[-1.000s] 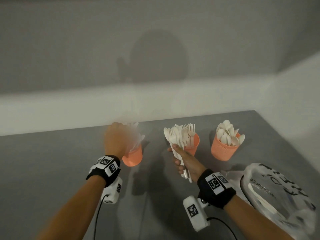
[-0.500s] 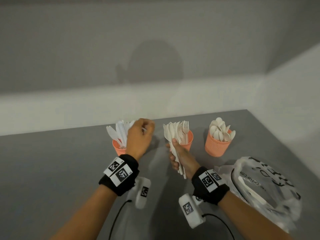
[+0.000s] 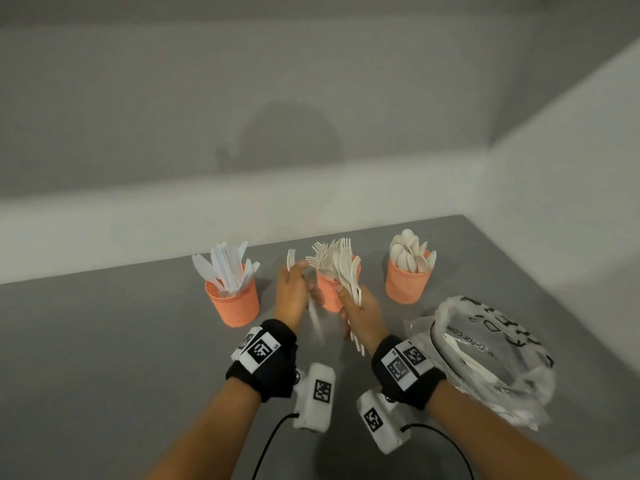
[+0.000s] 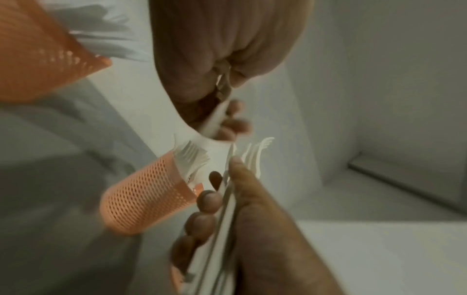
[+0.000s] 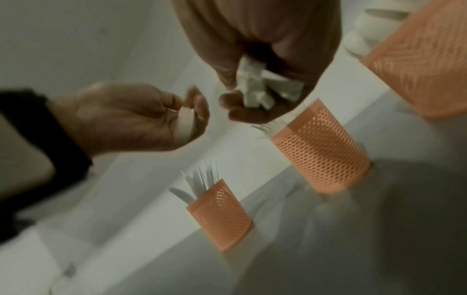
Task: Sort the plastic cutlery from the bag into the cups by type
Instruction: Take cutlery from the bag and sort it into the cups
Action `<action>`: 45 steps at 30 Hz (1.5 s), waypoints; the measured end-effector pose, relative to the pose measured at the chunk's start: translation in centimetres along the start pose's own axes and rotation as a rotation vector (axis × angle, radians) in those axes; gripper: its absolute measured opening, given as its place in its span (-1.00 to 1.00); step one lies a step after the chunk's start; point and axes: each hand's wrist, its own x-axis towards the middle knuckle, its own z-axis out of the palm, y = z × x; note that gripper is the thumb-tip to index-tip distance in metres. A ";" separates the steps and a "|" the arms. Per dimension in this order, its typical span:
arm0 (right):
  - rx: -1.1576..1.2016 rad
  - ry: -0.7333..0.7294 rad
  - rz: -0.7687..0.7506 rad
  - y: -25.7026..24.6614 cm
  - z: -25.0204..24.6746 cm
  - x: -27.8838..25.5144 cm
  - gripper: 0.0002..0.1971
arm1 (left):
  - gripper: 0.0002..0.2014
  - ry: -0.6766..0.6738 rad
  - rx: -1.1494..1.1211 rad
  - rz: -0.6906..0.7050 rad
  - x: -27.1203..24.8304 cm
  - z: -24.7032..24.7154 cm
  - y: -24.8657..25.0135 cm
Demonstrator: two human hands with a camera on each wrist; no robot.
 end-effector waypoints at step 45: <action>0.121 -0.158 0.123 -1.7 -2.3 -2.2 -0.85 | -0.72 0.013 0.001 0.040 -1.6 3.4 -1.2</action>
